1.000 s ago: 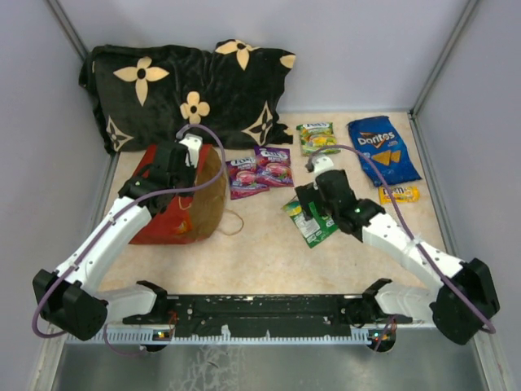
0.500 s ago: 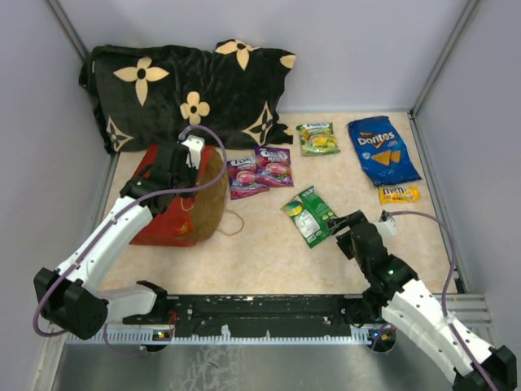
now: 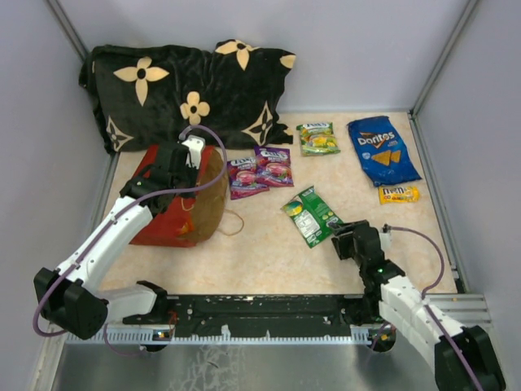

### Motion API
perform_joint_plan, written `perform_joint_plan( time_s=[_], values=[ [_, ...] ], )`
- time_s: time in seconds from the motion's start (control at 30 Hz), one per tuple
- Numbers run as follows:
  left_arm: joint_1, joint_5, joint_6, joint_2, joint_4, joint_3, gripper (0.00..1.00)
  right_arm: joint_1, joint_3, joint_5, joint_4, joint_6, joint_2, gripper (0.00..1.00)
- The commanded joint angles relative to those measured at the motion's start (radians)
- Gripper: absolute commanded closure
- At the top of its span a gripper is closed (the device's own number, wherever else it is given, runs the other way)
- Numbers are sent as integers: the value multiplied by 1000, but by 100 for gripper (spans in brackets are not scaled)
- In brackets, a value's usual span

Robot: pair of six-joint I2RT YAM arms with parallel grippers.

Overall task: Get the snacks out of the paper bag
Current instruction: Adjust the snack at the center of the board.

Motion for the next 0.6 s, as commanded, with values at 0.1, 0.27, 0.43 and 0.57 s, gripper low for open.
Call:
perform_joint_plan(
  time_s=[0.1, 0.27, 0.43, 0.57],
  values=[
    [8, 11, -6, 9, 7, 4, 94, -28, -30, -20, 255, -54, 270, 51],
    [7, 5, -6, 7, 5, 4, 94, -30, -9, -25, 373, -73, 403, 79],
    [8, 2, -4, 0, 5, 4, 94, -28, 79, -39, 190, -112, 280, 100],
    [9, 13, -5, 0, 6, 5, 94, -27, 294, 47, -147, -141, 26, 100]
  ],
)
